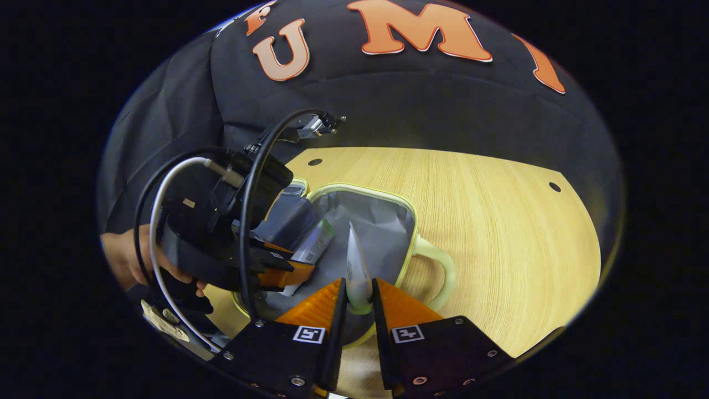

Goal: First open the suitcase, pack the skin care products into it, and then close the suitcase.

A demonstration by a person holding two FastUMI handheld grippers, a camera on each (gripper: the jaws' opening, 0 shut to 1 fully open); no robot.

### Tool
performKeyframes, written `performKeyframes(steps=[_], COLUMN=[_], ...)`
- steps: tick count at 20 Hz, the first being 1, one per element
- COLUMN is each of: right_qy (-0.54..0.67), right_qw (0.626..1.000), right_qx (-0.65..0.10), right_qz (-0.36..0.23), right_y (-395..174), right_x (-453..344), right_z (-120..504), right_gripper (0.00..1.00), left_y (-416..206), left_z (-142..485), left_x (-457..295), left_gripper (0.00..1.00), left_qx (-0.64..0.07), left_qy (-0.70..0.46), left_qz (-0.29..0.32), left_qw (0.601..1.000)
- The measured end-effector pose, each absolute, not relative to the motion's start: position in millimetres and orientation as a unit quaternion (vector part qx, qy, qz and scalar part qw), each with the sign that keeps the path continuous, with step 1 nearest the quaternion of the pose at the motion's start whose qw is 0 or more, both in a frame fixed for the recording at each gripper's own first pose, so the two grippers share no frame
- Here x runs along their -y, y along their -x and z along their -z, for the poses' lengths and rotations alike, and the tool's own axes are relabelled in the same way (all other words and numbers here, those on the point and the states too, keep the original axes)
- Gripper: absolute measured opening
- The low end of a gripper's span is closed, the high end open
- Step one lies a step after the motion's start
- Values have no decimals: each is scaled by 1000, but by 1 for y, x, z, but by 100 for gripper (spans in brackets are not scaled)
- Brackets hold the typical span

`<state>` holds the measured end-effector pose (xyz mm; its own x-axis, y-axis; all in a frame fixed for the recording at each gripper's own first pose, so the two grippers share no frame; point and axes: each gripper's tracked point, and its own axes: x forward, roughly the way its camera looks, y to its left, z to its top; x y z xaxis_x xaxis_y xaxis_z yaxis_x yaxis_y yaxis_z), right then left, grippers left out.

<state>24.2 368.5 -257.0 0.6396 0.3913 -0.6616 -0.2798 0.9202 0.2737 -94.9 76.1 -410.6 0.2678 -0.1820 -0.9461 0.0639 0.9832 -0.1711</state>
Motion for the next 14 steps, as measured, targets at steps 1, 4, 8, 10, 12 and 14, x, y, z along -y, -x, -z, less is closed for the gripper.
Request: performKeyframes(steps=[1,4,8,10,12,14], right_qy=[-77,-81,-92,-96,-95,-95], right_qw=[898,888,873,868,865,870], right_qx=[-389,-408,-435,-445,-452,-445], right_qz=[-191,-196,-202,-201,-197,-188], right_y=[-23,-26,-25,-29,-29,-33], right_x=[-372,-379,-386,-393,-395,-397], right_z=[260,269,283,288,291,293], right_gripper=[30,30,25,30,25,36], left_y=[88,93,99,100,103,112], left_z=[408,392,342,322,300,286], left_x=[-73,-79,-109,-142,-177,-213], left_gripper=[39,43,55,66,77,83], left_qx=[-587,-559,-483,-446,-417,-395], left_qy=[57,67,109,105,108,118], left_qz=[79,78,71,42,10,-17], left_qw=[803,822,866,888,903,911])
